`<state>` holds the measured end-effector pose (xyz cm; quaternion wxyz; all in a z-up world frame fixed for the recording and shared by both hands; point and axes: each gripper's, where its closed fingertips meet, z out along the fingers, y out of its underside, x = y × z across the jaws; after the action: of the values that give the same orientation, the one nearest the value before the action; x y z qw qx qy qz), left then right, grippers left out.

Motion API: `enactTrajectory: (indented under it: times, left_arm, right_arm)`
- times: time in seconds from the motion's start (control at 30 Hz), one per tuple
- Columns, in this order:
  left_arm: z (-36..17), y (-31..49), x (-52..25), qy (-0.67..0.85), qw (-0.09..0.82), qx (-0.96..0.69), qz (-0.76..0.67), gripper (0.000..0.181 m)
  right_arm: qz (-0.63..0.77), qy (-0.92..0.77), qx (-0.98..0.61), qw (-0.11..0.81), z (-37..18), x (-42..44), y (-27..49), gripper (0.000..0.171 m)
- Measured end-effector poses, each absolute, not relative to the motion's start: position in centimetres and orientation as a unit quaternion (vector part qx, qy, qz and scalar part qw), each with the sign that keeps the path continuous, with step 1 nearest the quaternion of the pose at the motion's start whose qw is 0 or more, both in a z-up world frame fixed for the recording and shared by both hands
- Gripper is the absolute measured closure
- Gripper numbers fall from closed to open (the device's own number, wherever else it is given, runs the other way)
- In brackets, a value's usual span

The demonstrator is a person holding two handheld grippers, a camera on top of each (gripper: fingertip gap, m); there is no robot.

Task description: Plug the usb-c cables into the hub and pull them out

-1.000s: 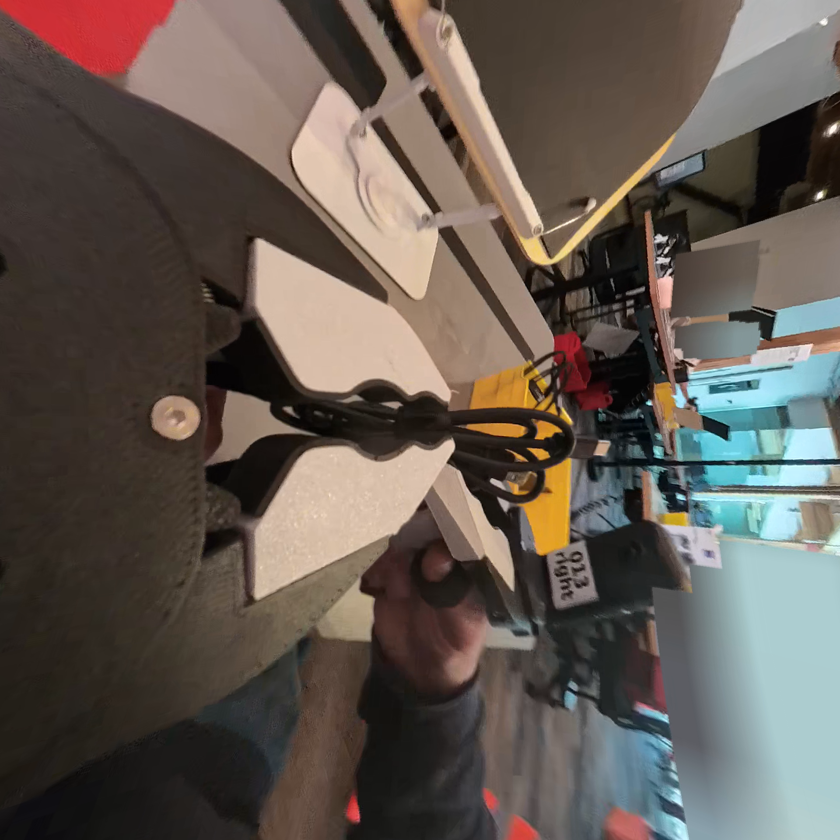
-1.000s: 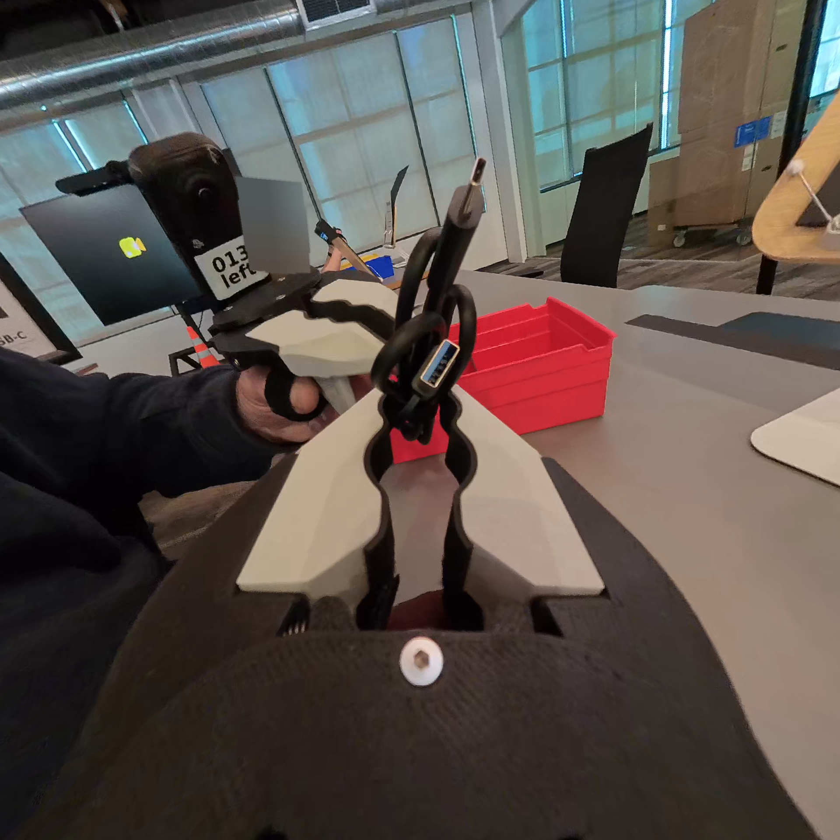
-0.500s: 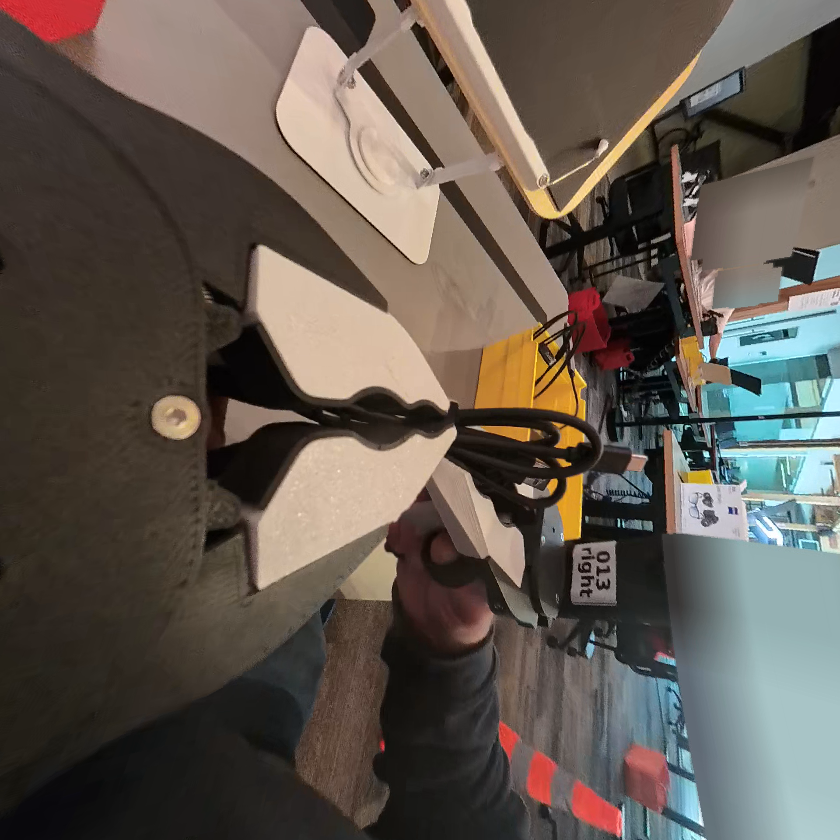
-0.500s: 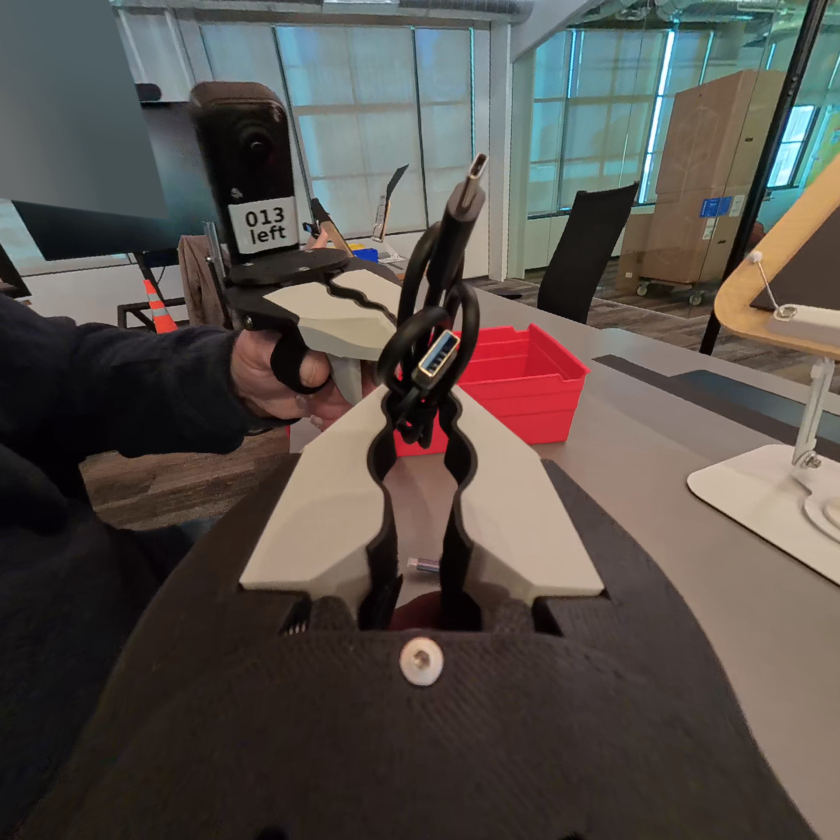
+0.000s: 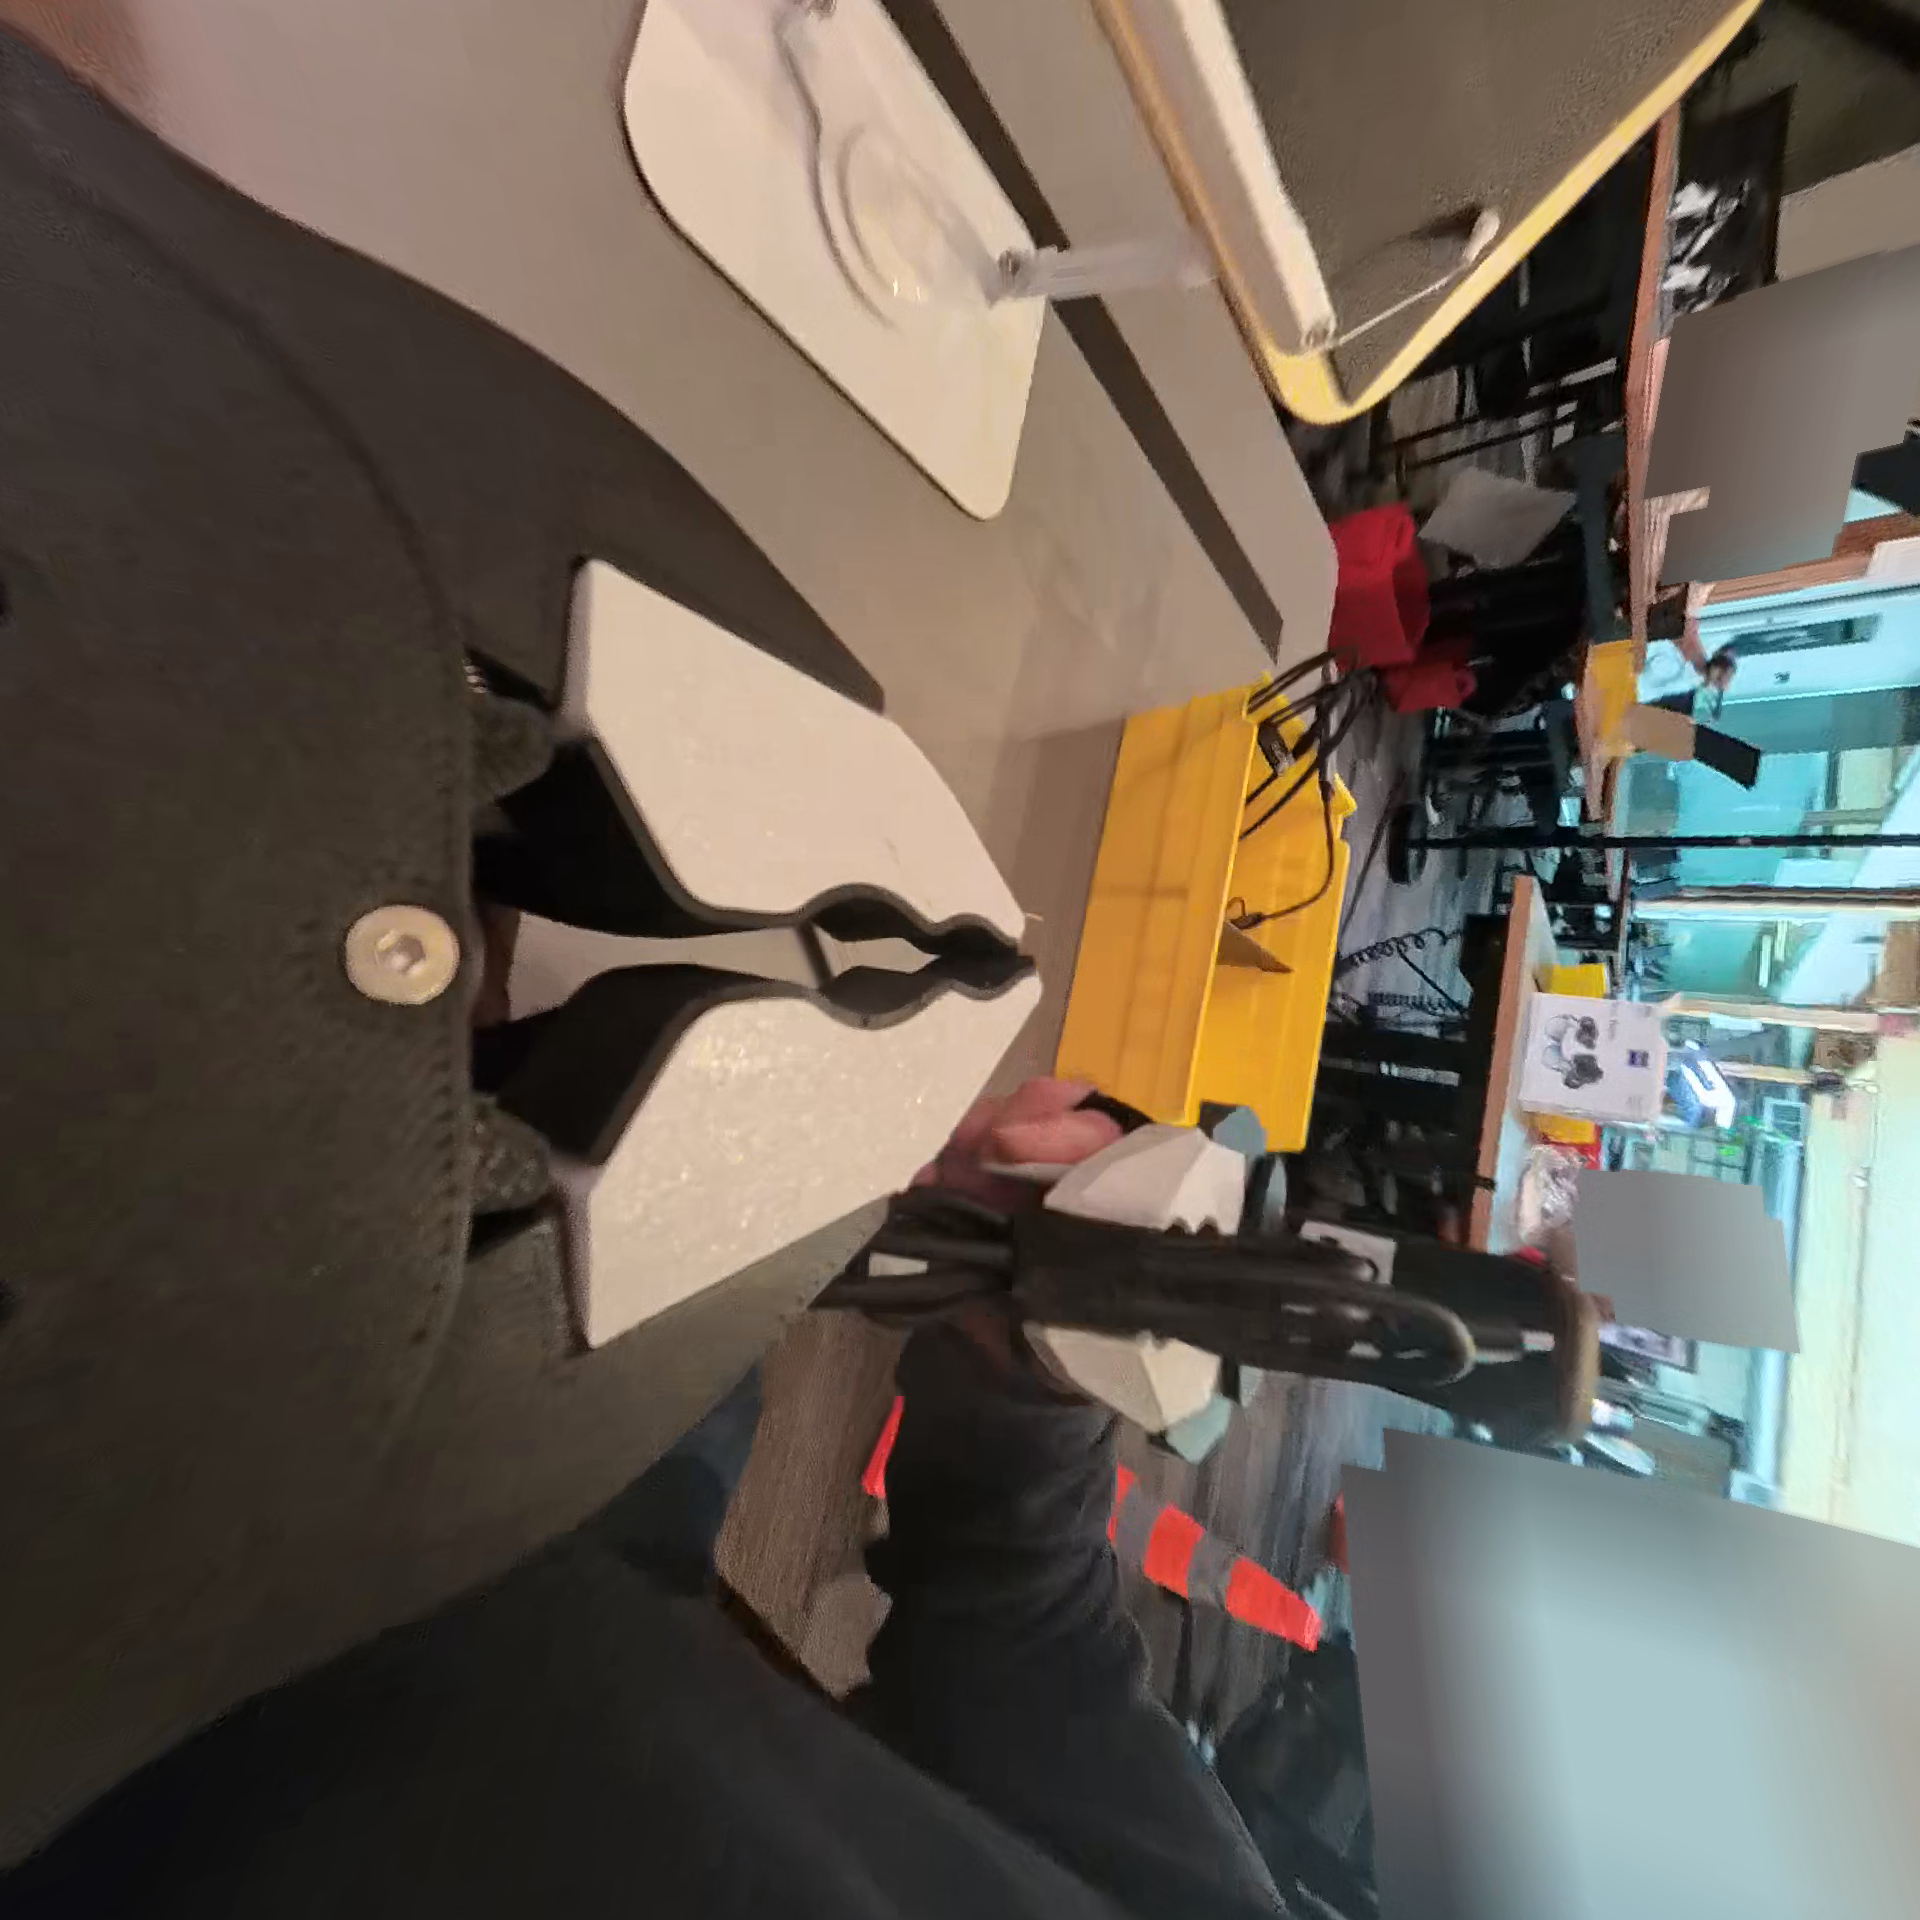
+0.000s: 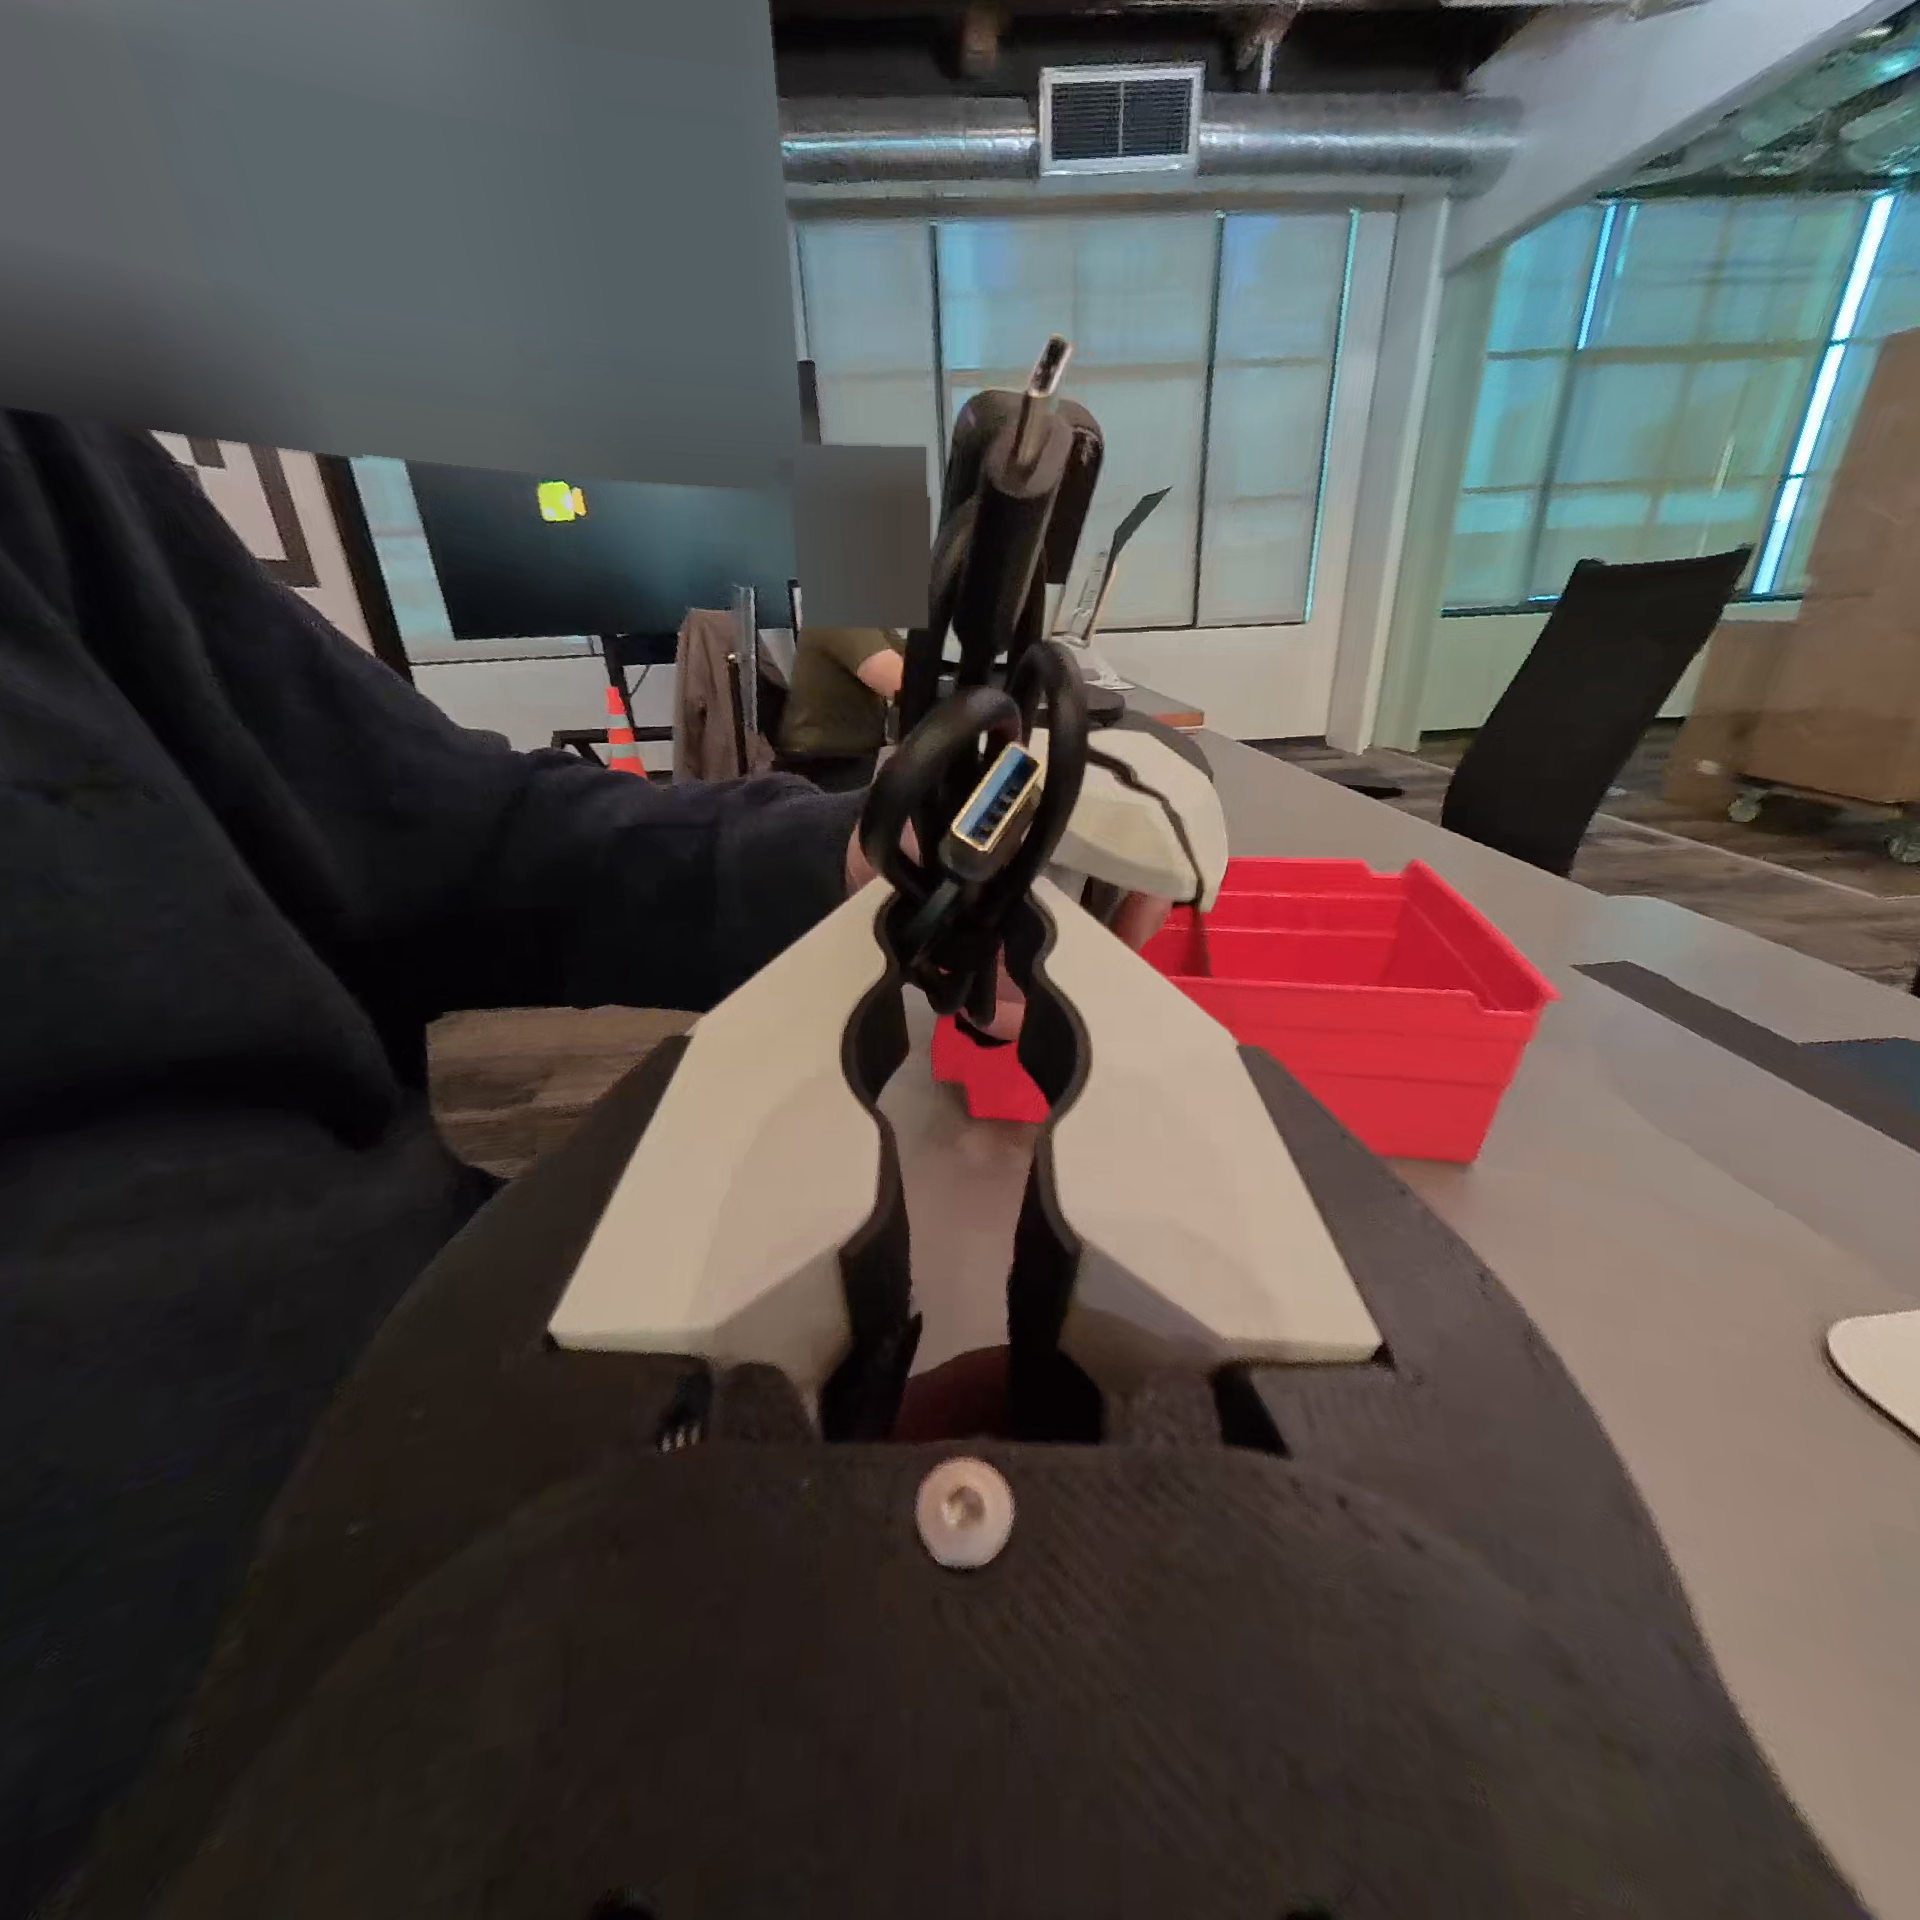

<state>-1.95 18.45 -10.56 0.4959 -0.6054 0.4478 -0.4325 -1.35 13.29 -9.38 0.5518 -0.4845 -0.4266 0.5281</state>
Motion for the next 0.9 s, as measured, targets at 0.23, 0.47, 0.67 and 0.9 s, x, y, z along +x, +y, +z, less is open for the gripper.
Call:
enactTrajectory:
  times: [0.23, 0.47, 0.67, 0.9]
  left_arm:
    - [-9.1, 17.1, -2.7, 0.452, 0.513, -0.579, -0.444, 0.181]
    - [-11.1, 15.5, -0.4, 0.493, 0.505, -0.591, -0.391, 0.169]
    - [-10.1, 14.3, -0.2, 0.482, 0.47, -0.568, -0.474, 0.179]
    - [-10.3, 13.9, 0.2, 0.471, 0.469, -0.566, -0.488, 0.172]
  right_arm:
    - [0.523, -0.394, -0.528, 0.54, -10.8, -0.4, 15.8, 0.157]
    - [0.527, -0.401, -0.527, 0.533, -11.0, -0.8, 15.6, 0.157]
    - [0.53, -0.441, -0.497, 0.528, -10.5, -0.2, 14.2, 0.157]
    - [0.52, -0.464, -0.493, 0.521, -10.9, -0.3, 13.8, 0.157]
